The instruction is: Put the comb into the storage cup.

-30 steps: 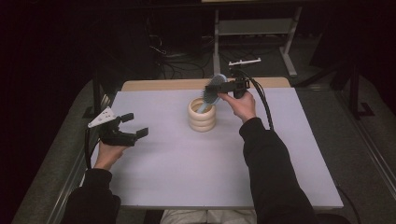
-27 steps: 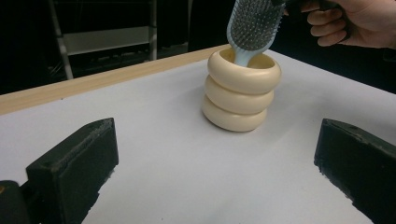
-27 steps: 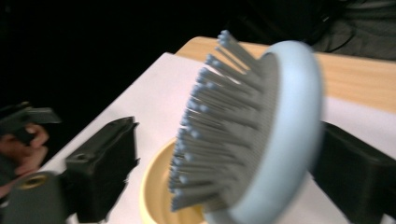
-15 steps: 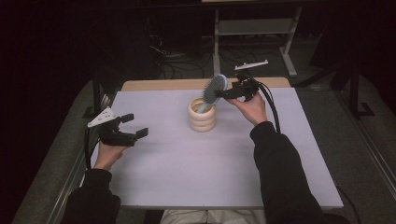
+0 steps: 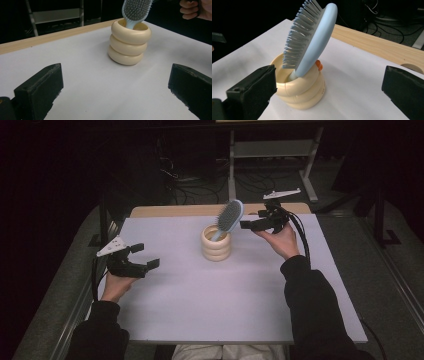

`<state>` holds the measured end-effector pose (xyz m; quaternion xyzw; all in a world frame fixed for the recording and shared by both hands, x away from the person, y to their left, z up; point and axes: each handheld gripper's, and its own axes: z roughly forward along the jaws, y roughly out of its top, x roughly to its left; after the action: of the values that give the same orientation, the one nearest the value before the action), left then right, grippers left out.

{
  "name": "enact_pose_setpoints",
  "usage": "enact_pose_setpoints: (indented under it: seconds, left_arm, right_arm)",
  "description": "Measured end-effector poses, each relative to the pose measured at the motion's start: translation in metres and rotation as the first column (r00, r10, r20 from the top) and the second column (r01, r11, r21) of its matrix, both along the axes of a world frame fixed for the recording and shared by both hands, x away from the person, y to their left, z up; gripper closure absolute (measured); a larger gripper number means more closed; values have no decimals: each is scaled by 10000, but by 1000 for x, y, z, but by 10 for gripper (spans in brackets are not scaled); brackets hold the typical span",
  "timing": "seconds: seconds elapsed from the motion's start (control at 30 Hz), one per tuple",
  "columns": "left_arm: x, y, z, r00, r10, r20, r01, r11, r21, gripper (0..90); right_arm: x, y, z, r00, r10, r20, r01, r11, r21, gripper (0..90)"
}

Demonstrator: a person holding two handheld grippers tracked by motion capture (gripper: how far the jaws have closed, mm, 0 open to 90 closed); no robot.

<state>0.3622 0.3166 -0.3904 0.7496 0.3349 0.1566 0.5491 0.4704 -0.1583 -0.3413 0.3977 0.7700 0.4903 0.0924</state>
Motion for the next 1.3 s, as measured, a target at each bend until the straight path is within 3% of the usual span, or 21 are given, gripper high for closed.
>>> enact_pose_setpoints:
  seconds: [0.2,0.67,1.3]
  left_arm:
    - [0,2,-1,9999,106,3,-106,9999,24,0]
    - [-2,4,0,9998,187,44,-186,9998,-54,0]
    - [-3,2,-1,10000,-20,-24,20,10000,32,0]
  right_arm:
    - [-9,-4,4,9993,159,331,-151,9996,-257,0]
    - [-30,-15,3,9981,410,464,-378,9969,-696,0]
    - [-59,-41,-1,9979,354,543,-315,9970,-711,0]
